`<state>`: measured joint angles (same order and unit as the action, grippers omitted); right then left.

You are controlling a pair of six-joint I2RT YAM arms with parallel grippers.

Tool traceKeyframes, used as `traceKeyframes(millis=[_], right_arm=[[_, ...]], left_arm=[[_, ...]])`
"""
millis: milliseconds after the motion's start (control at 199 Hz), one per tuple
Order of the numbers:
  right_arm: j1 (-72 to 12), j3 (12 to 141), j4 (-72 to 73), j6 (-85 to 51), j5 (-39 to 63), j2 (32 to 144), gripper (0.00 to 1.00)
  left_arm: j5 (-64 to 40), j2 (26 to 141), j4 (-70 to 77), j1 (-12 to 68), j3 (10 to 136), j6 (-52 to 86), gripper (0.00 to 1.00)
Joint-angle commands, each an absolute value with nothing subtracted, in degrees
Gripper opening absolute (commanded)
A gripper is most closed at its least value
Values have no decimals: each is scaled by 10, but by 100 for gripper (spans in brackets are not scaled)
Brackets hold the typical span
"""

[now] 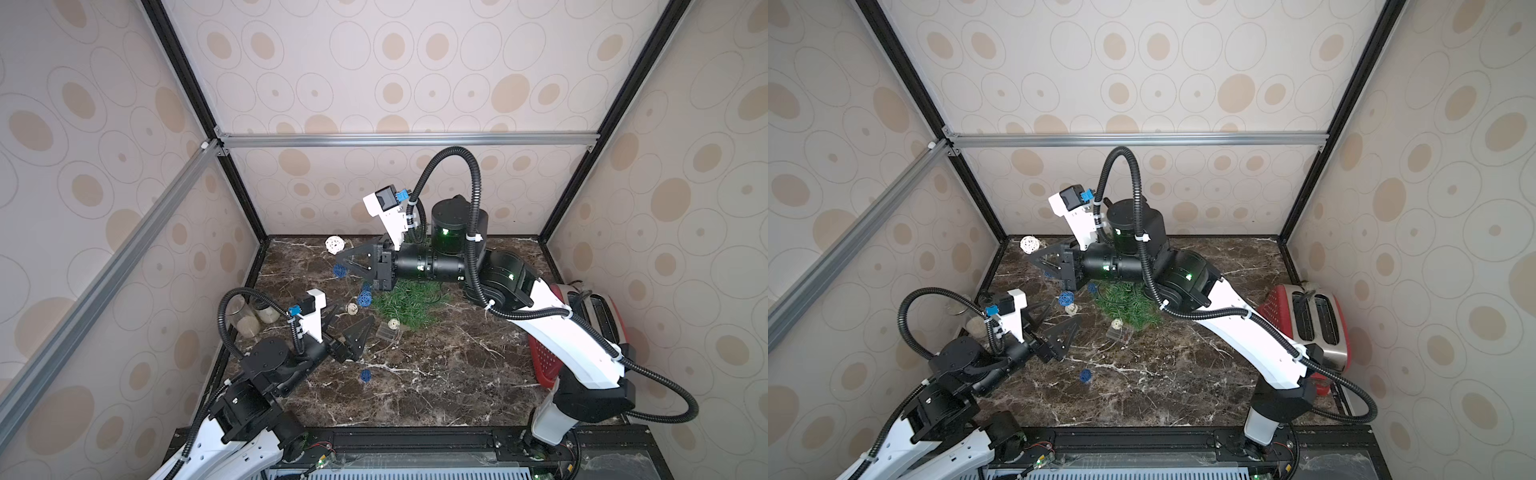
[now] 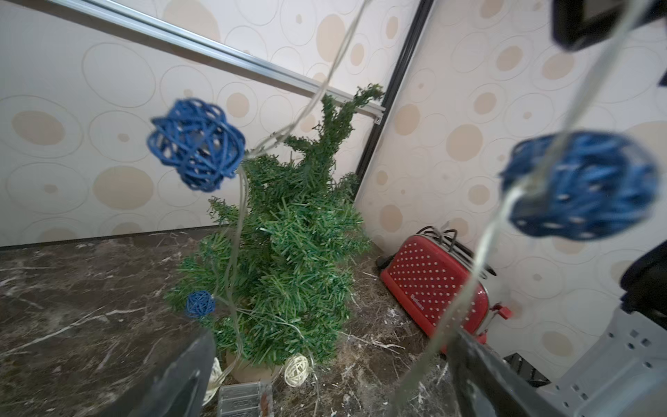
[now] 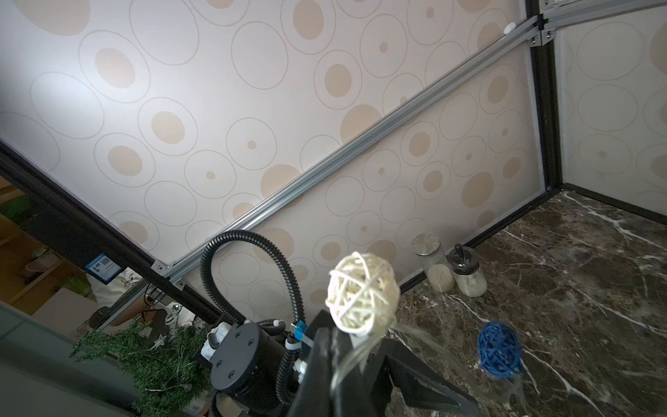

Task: Remove string lights from the small christmas tree
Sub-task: Remove the light string from the Christmas tree.

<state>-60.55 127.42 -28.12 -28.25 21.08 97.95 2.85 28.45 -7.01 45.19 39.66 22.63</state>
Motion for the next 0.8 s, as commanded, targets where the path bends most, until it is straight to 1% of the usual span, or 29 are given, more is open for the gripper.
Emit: traceKeyframes(millis=[0,50,176,226,317,402,674,794], right_arm=[[-610,1310,-268,-291,242,993,0],[-610,1312,-270,-290,244,999,0],[-610,1352,-281,-283,249,1011,0],[-610,1358,-285,-281,251,1014,0],[-609,1360,-283,-284,261,1016,0],[-610,1357,-275,-285,268,1017,0],[-606,1386,-274,-291,287,1049,0],[-601,1390,-266,-299,297,1059,0]], left_arm=[[117,298,-93,457,423,212,97],[147,303,-93,457,421,214,91],[209,308,-100,457,419,229,86],[220,305,-99,457,418,229,87],[231,310,-98,457,418,228,95],[218,323,-81,457,421,224,98],[147,349,-13,457,419,220,99],[157,343,-22,457,420,223,99]])
